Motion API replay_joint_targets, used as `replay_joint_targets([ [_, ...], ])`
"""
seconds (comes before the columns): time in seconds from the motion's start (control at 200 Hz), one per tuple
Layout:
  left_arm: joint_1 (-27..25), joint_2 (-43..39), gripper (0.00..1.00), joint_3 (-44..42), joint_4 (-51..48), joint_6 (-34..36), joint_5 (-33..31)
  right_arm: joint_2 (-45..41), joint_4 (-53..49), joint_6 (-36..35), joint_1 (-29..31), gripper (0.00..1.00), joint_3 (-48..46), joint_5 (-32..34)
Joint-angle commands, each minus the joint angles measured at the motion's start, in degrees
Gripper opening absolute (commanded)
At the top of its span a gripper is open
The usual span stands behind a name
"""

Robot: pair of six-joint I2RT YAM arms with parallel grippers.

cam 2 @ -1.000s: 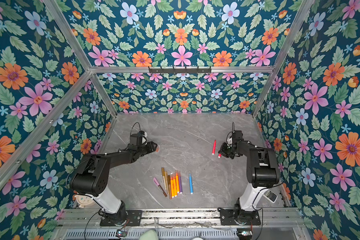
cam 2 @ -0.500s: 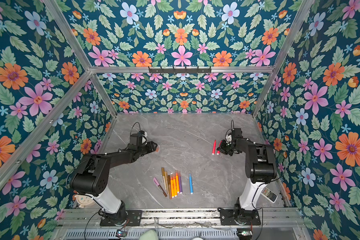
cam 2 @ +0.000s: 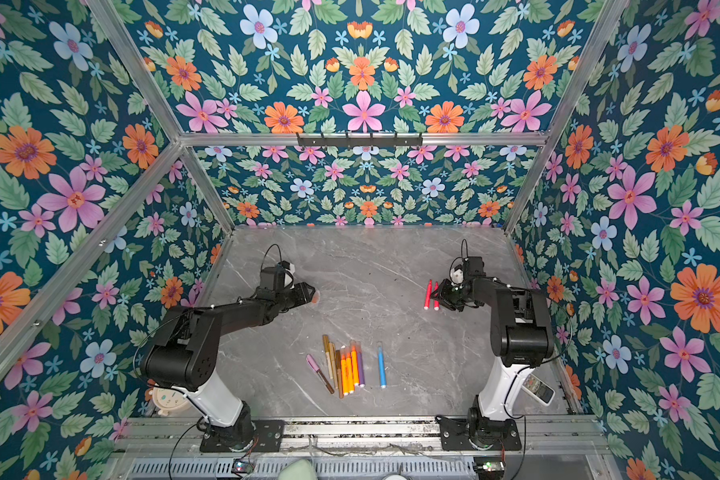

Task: Open the pen caps
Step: 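Lower the marker beside the first pink marker and open the right gripper, then move the right gripper back over the marker bunch to the blue marker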

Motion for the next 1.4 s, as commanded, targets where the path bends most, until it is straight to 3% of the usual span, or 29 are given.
replay_joint_targets([
  [0.0, 0.0, 0.2, 0.51, 0.4, 0.5, 0.7, 0.6, 0.0, -1.8, -0.1, 0.0, 0.36, -0.2, 1.9],
  [0.075, 0.0, 0.2, 0.51, 0.4, 0.5, 0.7, 0.6, 0.0, -1.7, -0.1, 0.1, 0.39, -0.3, 1.8],
  [0.5, 0.0, 0.3, 0.51, 0.4, 0.2, 0.9, 0.9, -0.4, 1.2, 0.3, 0.0, 0.75, -1.7, -0.5],
  [0.925, 0.0, -0.2, 0.51, 0.4, -0.1, 0.8, 1.3, -4.7, -2.7, -0.1, 2.1, 0.75, -0.1, 4.5],
  [1.4, -0.1, -1.9, 0.51, -0.1, -0.5, 1.0, 1.3, -2.7, -5.5, 1.5, 4.3, 0.75, 2.3, 8.1],
])
